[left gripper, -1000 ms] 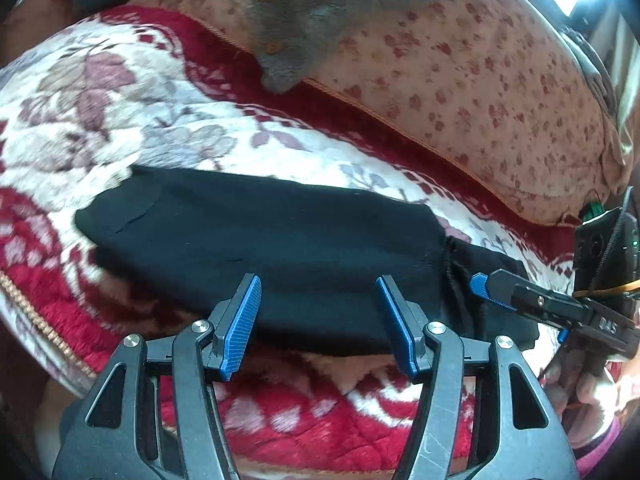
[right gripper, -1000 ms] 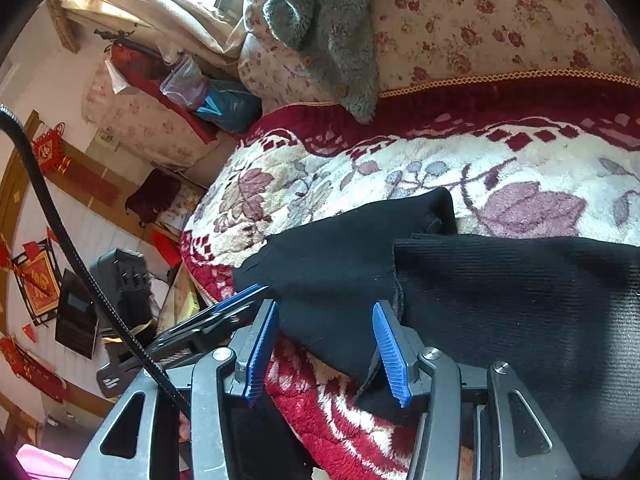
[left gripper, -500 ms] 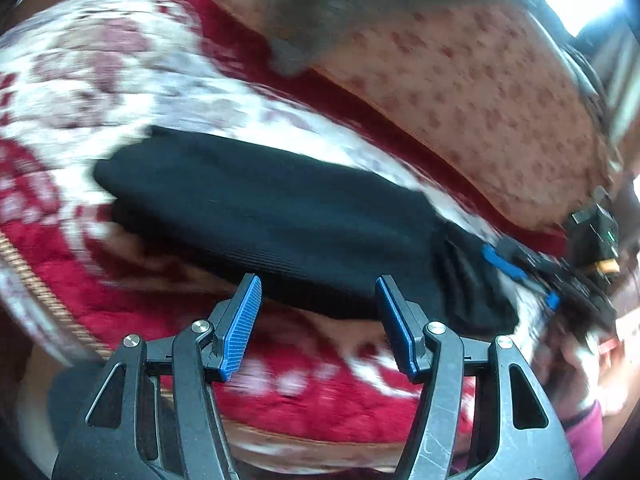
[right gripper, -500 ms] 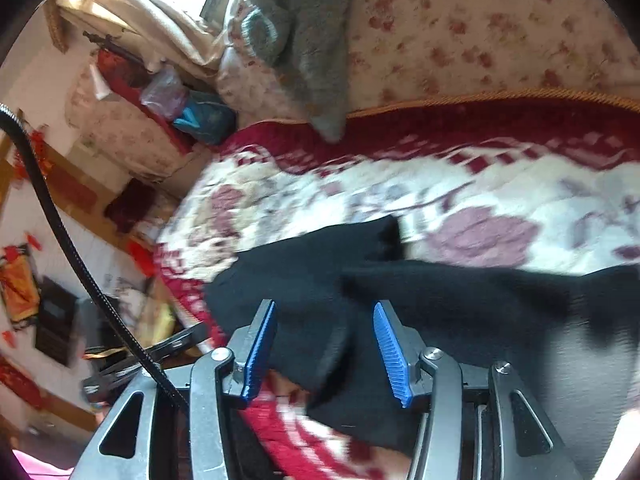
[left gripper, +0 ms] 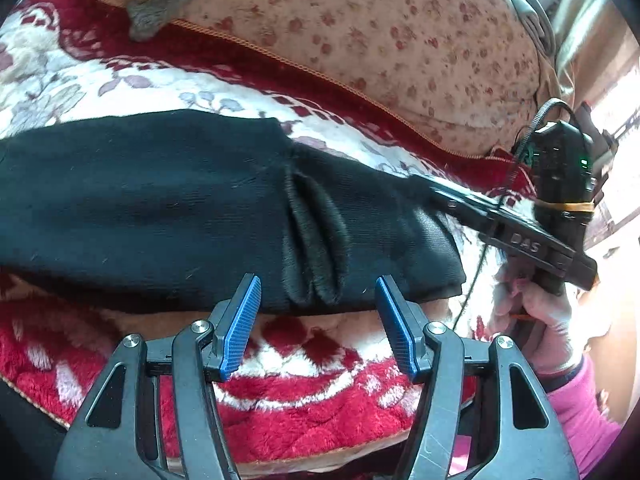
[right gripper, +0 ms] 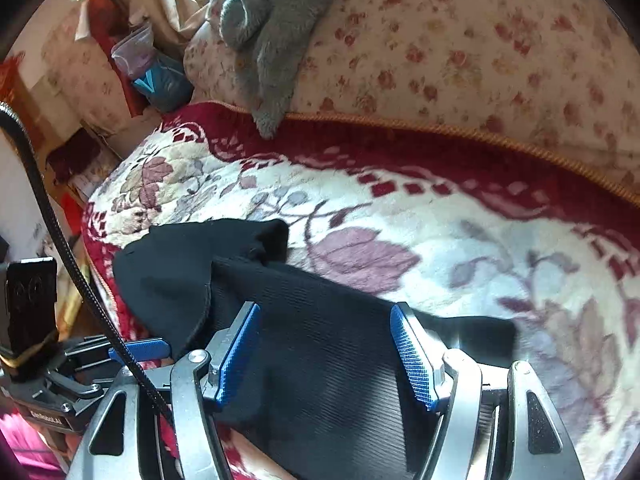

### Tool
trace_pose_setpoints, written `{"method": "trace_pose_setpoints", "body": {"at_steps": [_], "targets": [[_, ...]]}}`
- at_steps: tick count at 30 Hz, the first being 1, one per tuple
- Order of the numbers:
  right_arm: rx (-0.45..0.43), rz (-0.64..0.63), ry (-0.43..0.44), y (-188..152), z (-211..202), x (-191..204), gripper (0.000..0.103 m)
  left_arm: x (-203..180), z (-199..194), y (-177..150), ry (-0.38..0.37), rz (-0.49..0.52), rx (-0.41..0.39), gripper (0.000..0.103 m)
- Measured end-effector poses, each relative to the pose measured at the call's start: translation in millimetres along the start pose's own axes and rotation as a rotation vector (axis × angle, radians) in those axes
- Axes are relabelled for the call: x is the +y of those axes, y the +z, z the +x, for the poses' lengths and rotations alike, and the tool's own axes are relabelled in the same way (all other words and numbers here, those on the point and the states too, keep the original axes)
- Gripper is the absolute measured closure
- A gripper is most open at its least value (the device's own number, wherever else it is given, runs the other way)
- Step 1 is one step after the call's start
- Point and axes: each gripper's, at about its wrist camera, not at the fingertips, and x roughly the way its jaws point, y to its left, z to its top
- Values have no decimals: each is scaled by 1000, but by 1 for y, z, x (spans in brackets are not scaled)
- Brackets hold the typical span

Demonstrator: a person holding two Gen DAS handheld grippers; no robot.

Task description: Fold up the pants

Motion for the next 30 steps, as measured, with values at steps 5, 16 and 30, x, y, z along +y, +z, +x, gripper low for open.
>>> {"method": "trace_pose_setpoints", "body": {"at_steps": [5, 16, 30], "targets": [[-29, 42, -129, -17, -26, -33, 37, -2, 20, 2, 36, 14, 17, 43], [-52, 287, 91, -36, -5, -96, 67, -12, 45, 21, 73, 42, -21, 61], [-100, 302, -24, -53, -27, -95, 77, -4, 44, 26, 131, 28, -39, 79]]}}
